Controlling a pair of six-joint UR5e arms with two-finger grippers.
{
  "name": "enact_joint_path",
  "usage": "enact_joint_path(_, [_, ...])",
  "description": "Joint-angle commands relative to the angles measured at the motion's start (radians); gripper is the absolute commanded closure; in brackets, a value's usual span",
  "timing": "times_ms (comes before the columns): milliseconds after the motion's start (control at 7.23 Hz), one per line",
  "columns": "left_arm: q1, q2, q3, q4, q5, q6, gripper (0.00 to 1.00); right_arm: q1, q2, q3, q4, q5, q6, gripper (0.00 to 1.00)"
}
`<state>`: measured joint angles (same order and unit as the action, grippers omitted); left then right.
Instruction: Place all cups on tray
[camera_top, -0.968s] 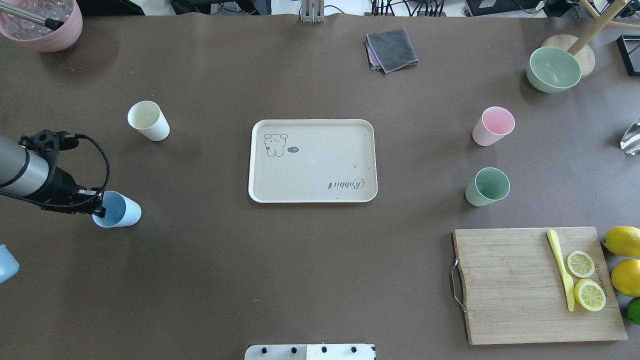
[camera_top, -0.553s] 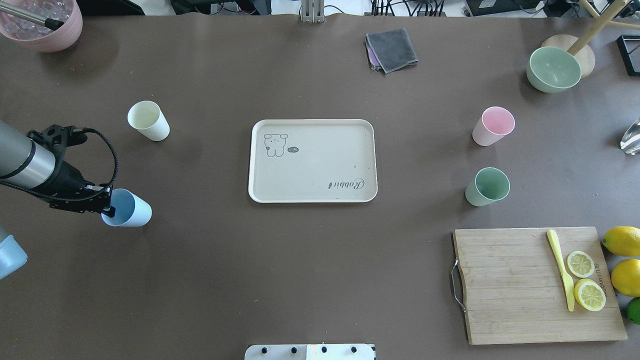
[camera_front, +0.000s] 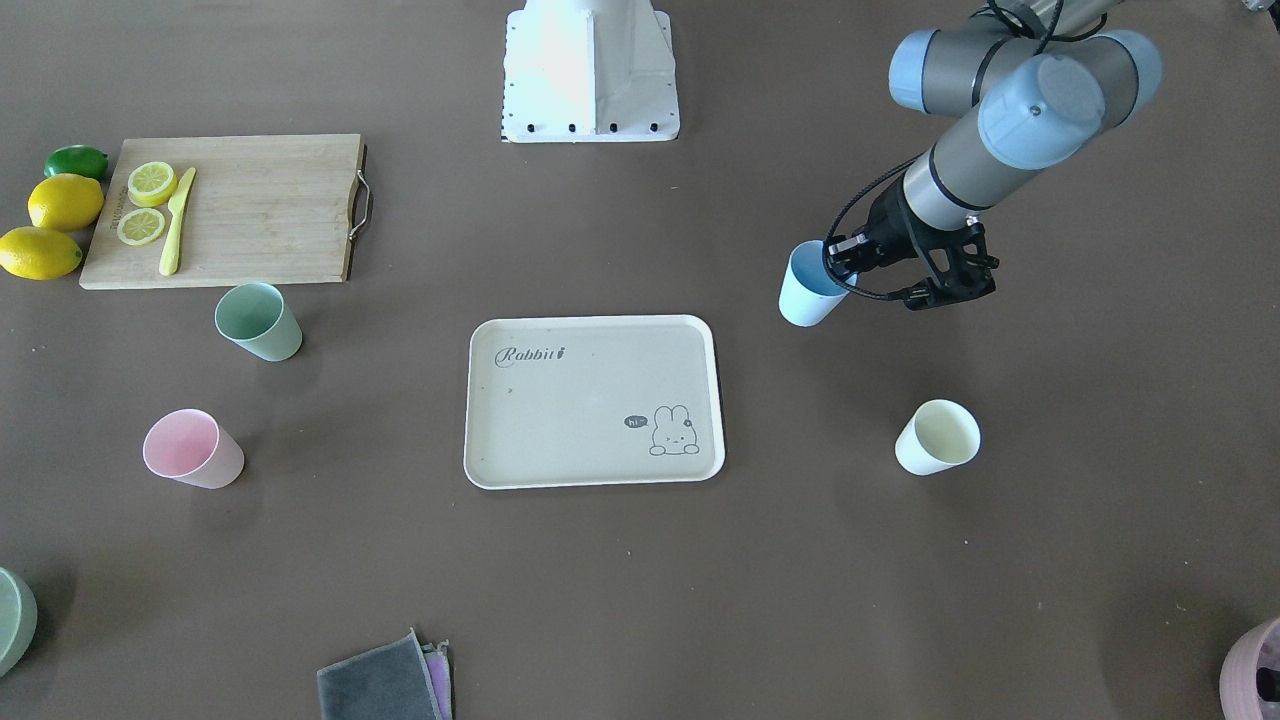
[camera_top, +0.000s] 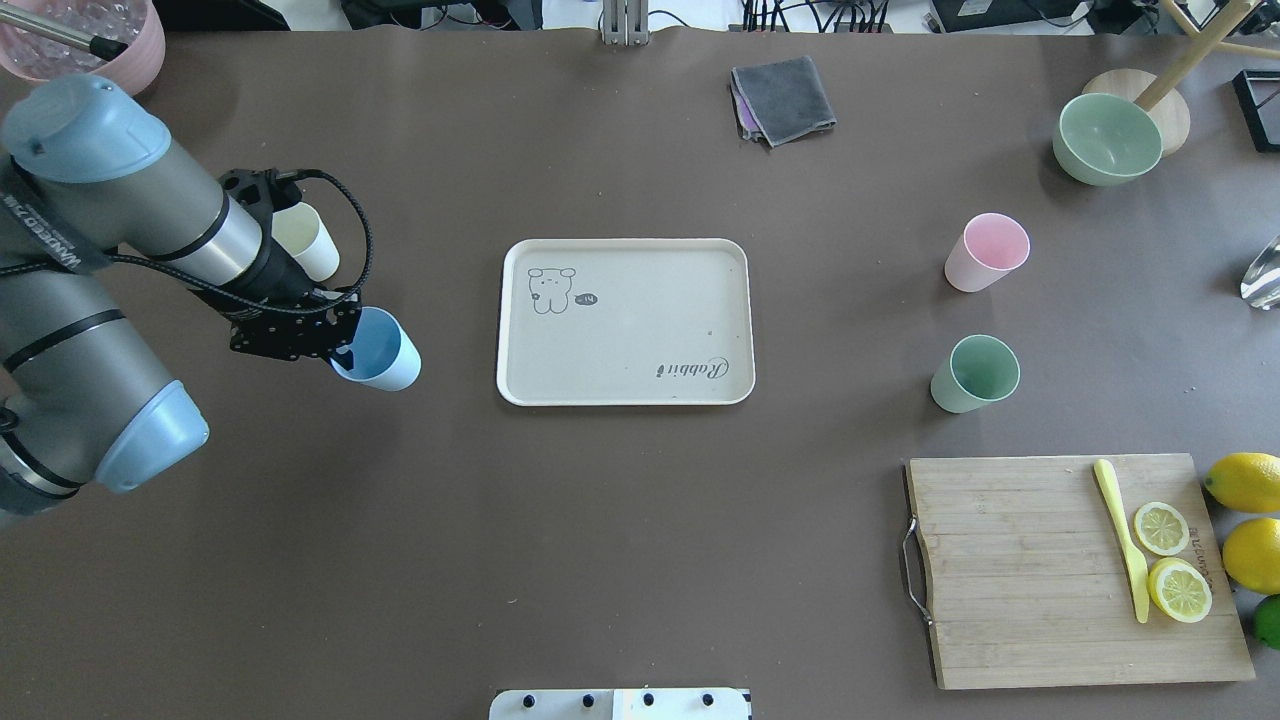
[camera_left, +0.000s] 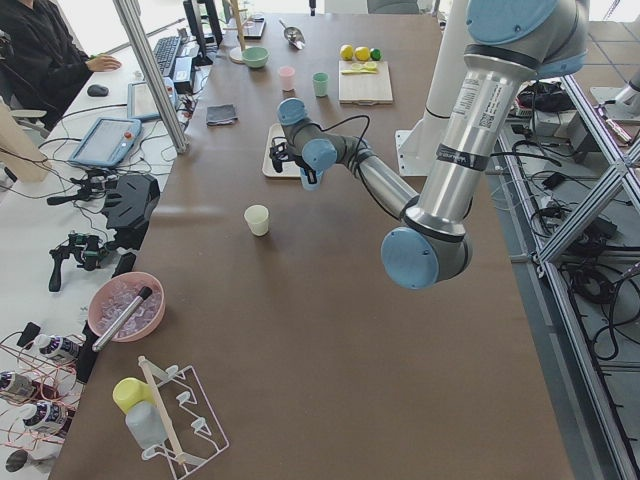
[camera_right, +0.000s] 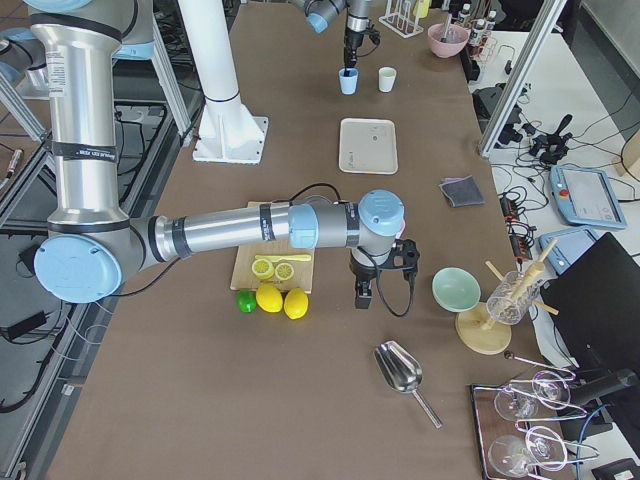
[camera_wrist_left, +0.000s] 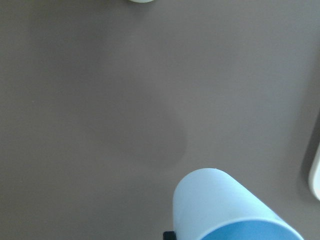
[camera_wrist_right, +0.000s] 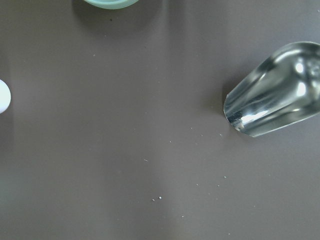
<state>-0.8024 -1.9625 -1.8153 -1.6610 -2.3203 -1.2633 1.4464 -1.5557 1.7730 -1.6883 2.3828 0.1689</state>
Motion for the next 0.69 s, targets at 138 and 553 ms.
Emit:
enact_joint_path(138, [0.041, -0.16, 0.125, 0.018, 0.018, -0.087, 1.0, -0.156, 0.135, -0.013, 0.001, -0.028, 0.209, 0.0])
enact_joint_path(553, [0.077, -0.26, 0.221, -0.002, 0.03, -0.146, 1.0, -0.243, 0.209, -0.023, 0.006, -0.036, 0.348, 0.0])
